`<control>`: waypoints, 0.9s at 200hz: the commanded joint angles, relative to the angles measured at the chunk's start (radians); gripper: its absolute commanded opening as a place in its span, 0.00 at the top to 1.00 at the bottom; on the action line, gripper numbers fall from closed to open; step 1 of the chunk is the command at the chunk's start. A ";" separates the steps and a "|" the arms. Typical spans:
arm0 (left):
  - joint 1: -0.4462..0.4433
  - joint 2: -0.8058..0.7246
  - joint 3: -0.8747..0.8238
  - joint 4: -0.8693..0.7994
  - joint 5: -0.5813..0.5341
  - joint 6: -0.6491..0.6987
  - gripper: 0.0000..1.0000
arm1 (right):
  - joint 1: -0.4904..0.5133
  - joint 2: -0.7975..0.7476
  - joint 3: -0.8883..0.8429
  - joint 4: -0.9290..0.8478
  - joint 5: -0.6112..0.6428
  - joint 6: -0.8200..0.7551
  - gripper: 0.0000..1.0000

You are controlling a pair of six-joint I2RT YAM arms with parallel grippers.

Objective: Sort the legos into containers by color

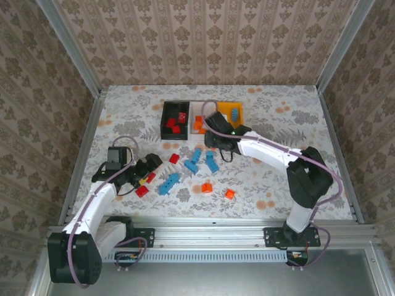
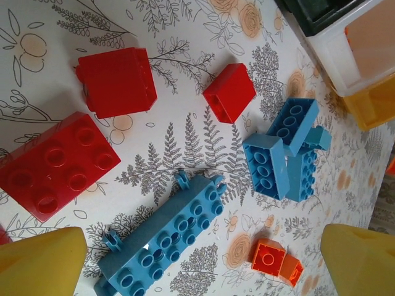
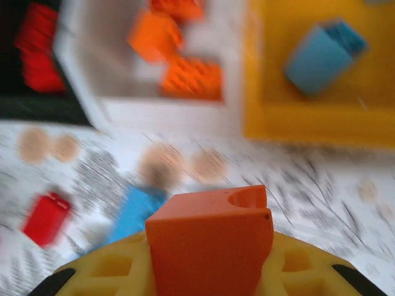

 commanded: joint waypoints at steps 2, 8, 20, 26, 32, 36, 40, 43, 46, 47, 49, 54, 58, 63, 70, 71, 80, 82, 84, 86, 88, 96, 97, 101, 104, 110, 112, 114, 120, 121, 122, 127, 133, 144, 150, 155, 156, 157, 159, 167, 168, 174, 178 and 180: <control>0.011 0.000 0.001 -0.016 0.015 0.031 0.00 | 0.001 0.147 0.166 -0.040 0.057 -0.093 0.69; 0.013 -0.001 0.006 -0.019 0.019 0.031 0.00 | 0.001 0.185 0.207 -0.049 0.062 -0.107 0.69; 0.012 -0.008 0.008 -0.027 0.023 0.040 0.00 | 0.001 0.247 0.300 -0.063 0.060 -0.141 0.69; 0.013 -0.014 0.002 -0.031 0.019 0.041 0.00 | 0.001 0.277 0.342 -0.076 0.063 -0.154 0.69; 0.013 -0.018 -0.006 -0.032 0.015 0.039 0.00 | -0.001 0.304 0.378 -0.097 0.070 -0.164 0.69; 0.014 -0.022 -0.010 -0.030 0.016 0.038 0.00 | -0.003 0.323 0.413 -0.109 0.071 -0.169 0.69; 0.016 -0.025 -0.015 -0.028 0.021 0.038 0.00 | -0.005 0.340 0.441 -0.118 0.071 -0.174 0.68; 0.017 -0.027 -0.019 -0.024 0.022 0.039 0.00 | -0.006 0.351 0.458 -0.125 0.071 -0.176 0.68; 0.016 -0.027 -0.020 -0.024 0.026 0.040 0.00 | -0.008 0.362 0.479 -0.130 0.071 -0.179 0.68; 0.016 -0.028 -0.021 -0.024 0.026 0.040 0.00 | -0.009 0.365 0.485 -0.131 0.072 -0.180 0.68; 0.016 -0.028 -0.019 -0.024 0.028 0.042 0.00 | -0.011 0.372 0.495 -0.134 0.072 -0.182 0.68; 0.019 -0.028 -0.017 -0.027 0.031 0.044 0.00 | -0.014 0.392 0.520 -0.137 0.077 -0.185 0.68; 0.018 -0.027 -0.015 -0.029 0.032 0.048 0.00 | -0.018 0.405 0.539 -0.151 0.078 -0.185 0.68; 0.019 -0.027 -0.011 -0.030 0.031 0.054 0.00 | -0.023 0.423 0.566 -0.174 0.076 -0.188 0.67; 0.020 -0.025 -0.002 -0.033 0.032 0.059 0.00 | -0.031 0.448 0.603 -0.194 0.068 -0.185 0.67; 0.021 -0.024 -0.001 -0.034 0.031 0.060 0.00 | -0.033 0.452 0.606 -0.196 0.067 -0.185 0.67; 0.022 -0.018 0.010 -0.041 0.031 0.072 0.00 | -0.041 0.475 0.634 -0.200 0.050 -0.181 0.66; 0.023 -0.017 0.015 -0.044 0.030 0.074 0.00 | -0.044 0.480 0.640 -0.202 0.047 -0.179 0.65; 0.024 -0.016 0.018 -0.047 0.031 0.076 0.00 | -0.045 0.487 0.644 -0.206 0.045 -0.179 0.65; 0.024 -0.013 0.019 -0.048 0.029 0.080 0.00 | -0.047 0.493 0.652 -0.211 0.043 -0.179 0.65; 0.024 -0.011 0.021 -0.051 0.030 0.083 0.00 | -0.049 0.500 0.661 -0.217 0.040 -0.177 0.64; 0.027 -0.004 0.032 -0.060 0.029 0.094 0.00 | -0.053 0.526 0.704 -0.246 0.025 -0.175 0.63; 0.027 -0.003 0.032 -0.061 0.029 0.095 0.00 | -0.054 0.529 0.707 -0.249 0.024 -0.175 0.62; 0.028 -0.001 0.036 -0.064 0.029 0.098 0.00 | -0.054 0.536 0.725 -0.258 0.019 -0.178 0.61; 0.028 0.002 0.038 -0.067 0.030 0.102 0.00 | -0.053 0.540 0.732 -0.261 0.018 -0.183 0.59; 0.030 0.006 0.042 -0.071 0.031 0.107 0.00 | -0.052 0.546 0.743 -0.265 0.017 -0.187 0.56; 0.031 0.007 0.043 -0.071 0.032 0.108 0.00 | -0.052 0.547 0.744 -0.266 0.017 -0.187 0.55; 0.031 0.008 0.044 -0.071 0.031 0.110 0.00 | -0.051 0.547 0.746 -0.266 0.017 -0.189 0.55; 0.032 0.010 0.045 -0.073 0.033 0.112 0.00 | -0.052 0.547 0.751 -0.273 0.021 -0.189 0.54; 0.032 0.011 0.045 -0.072 0.033 0.112 0.00 | -0.053 0.547 0.753 -0.274 0.022 -0.189 0.54; 0.033 0.011 0.045 -0.072 0.033 0.112 0.00 | -0.053 0.547 0.754 -0.277 0.024 -0.188 0.54; 0.033 0.012 0.045 -0.071 0.033 0.111 0.00 | -0.053 0.547 0.761 -0.284 0.029 -0.186 0.53; 0.034 0.014 0.043 -0.071 0.033 0.111 0.00 | -0.052 0.543 0.765 -0.292 0.030 -0.189 0.52; 0.035 0.014 0.044 -0.068 0.034 0.110 0.00 | -0.053 0.530 0.759 -0.288 0.036 -0.195 0.47; 0.035 0.014 0.044 -0.066 0.035 0.108 0.00 | -0.052 0.524 0.758 -0.291 0.041 -0.198 0.47; 0.035 0.015 0.042 -0.065 0.033 0.107 0.00 | -0.053 0.517 0.757 -0.294 0.046 -0.201 0.46; 0.035 0.015 0.043 -0.065 0.034 0.107 0.00 | -0.053 0.517 0.758 -0.296 0.047 -0.202 0.46; 0.035 0.015 0.043 -0.064 0.034 0.107 0.00 | -0.053 0.515 0.758 -0.296 0.047 -0.202 0.46; 0.036 0.014 0.044 -0.064 0.035 0.105 0.00 | -0.053 0.510 0.757 -0.297 0.049 -0.203 0.46; 0.036 0.014 0.044 -0.063 0.035 0.104 0.00 | -0.050 0.482 0.743 -0.295 0.057 -0.206 0.46; 0.036 0.014 0.044 -0.063 0.035 0.104 0.00 | -0.049 0.478 0.740 -0.294 0.059 -0.207 0.46; 0.037 0.014 0.047 -0.062 0.035 0.101 0.00 | -0.043 0.442 0.704 -0.281 0.064 -0.208 0.46; 0.036 0.014 0.047 -0.061 0.035 0.101 0.00 | -0.039 0.415 0.674 -0.267 0.066 -0.210 0.46; 0.035 0.015 0.048 -0.059 0.037 0.099 0.00 | -0.036 0.396 0.651 -0.261 0.069 -0.210 0.46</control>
